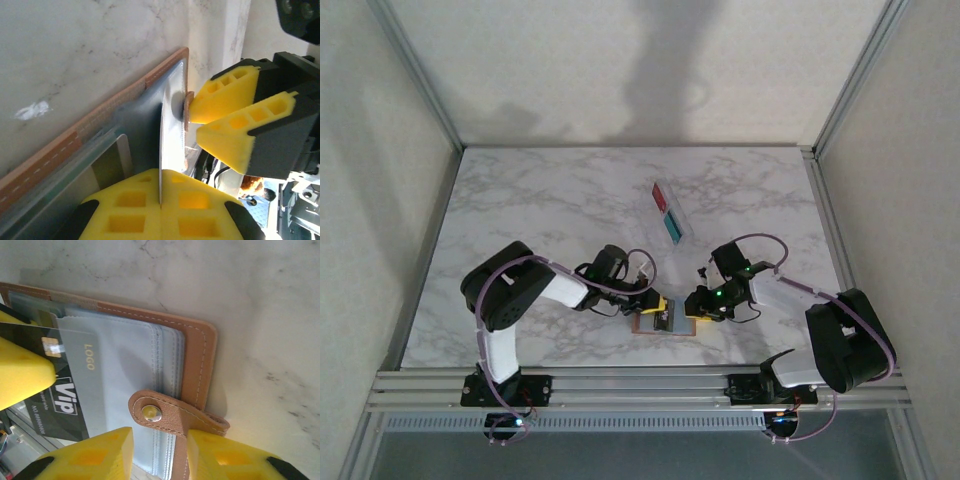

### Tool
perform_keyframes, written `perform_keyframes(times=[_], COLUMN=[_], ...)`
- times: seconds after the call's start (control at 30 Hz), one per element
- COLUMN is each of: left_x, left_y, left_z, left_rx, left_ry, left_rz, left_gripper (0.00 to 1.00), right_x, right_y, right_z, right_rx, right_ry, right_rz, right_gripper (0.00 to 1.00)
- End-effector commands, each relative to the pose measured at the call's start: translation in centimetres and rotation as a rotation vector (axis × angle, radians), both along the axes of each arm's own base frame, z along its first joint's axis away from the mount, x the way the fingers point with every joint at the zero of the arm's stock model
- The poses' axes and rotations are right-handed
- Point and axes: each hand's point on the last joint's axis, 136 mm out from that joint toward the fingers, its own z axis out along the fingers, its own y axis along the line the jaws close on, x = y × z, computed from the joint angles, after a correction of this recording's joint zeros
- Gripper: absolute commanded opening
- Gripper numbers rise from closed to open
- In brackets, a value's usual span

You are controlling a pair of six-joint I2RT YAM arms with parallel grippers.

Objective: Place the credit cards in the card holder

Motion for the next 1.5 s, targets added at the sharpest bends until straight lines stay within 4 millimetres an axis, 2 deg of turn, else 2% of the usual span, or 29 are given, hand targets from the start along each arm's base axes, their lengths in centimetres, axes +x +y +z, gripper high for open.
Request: perform_keyframes(times=[0.0, 0.2, 0.27, 0.3, 0.4, 0.43, 0.63, 0.9, 0.97, 1.03, 1.1, 1.47], left_x=[0.1, 0.5, 0.5, 0.4, 0.7, 0.6, 0.4, 0.8, 1.1, 1.2, 1.3, 2.1], left_y=[0.2, 0.1, -0.1, -0.2, -0.6, -0.7, -1.6, -2.1, -1.9, -1.4, -1.2, 0.8], left_z=[-1.7, -0.4, -0.7, -0.9, -1.3, -1.4, -1.0, -0.9, -0.8, -1.1, -1.0, -0.6], left_rx=[0.088, 0.107, 0.123, 0.132, 0.151, 0.15, 0.132, 0.156, 0.175, 0.218, 0.239, 0.414], left_ry=[-0.003, -0.045, -0.042, -0.039, -0.045, -0.04, -0.043, -0.044, -0.055, -0.055, -0.065, -0.102], left_rz=[0.005, 0.02, 0.018, 0.016, 0.027, 0.028, 0.026, 0.075, 0.084, 0.093, 0.094, 0.132], left_gripper=[0.03, 0.08, 0.08, 0.07, 0.06, 0.05, 0.04, 0.04, 0.08, 0.18, 0.23, 0.44], right_x=[-0.1, 0.0, -0.1, -0.2, -0.8, -1.0, -1.3, -1.3, -1.4, -1.3, -1.3, -0.9], right_y=[-0.4, -0.9, -1.3, -1.4, -1.0, -0.9, -0.8, -0.4, -0.6, -0.6, -0.8, -1.2], right_z=[-0.2, 0.3, 0.1, 0.0, 0.0, -0.1, -0.6, -0.6, -0.6, -0.5, -0.4, 0.1], right_rx=[-0.01, -0.029, -0.049, -0.054, -0.034, -0.033, -0.023, 0.007, 0.001, -0.002, -0.011, -0.035], right_ry=[-0.009, -0.03, -0.027, -0.024, 0.025, 0.044, 0.061, 0.061, 0.058, 0.048, 0.036, -0.003], right_rz=[-0.01, -0.031, -0.038, -0.043, -0.033, -0.028, -0.027, -0.029, -0.031, -0.033, -0.03, -0.023], right_gripper=[0.36, 0.39, 0.4, 0.42, 0.56, 0.56, 0.55, 0.46, 0.46, 0.46, 0.46, 0.46])
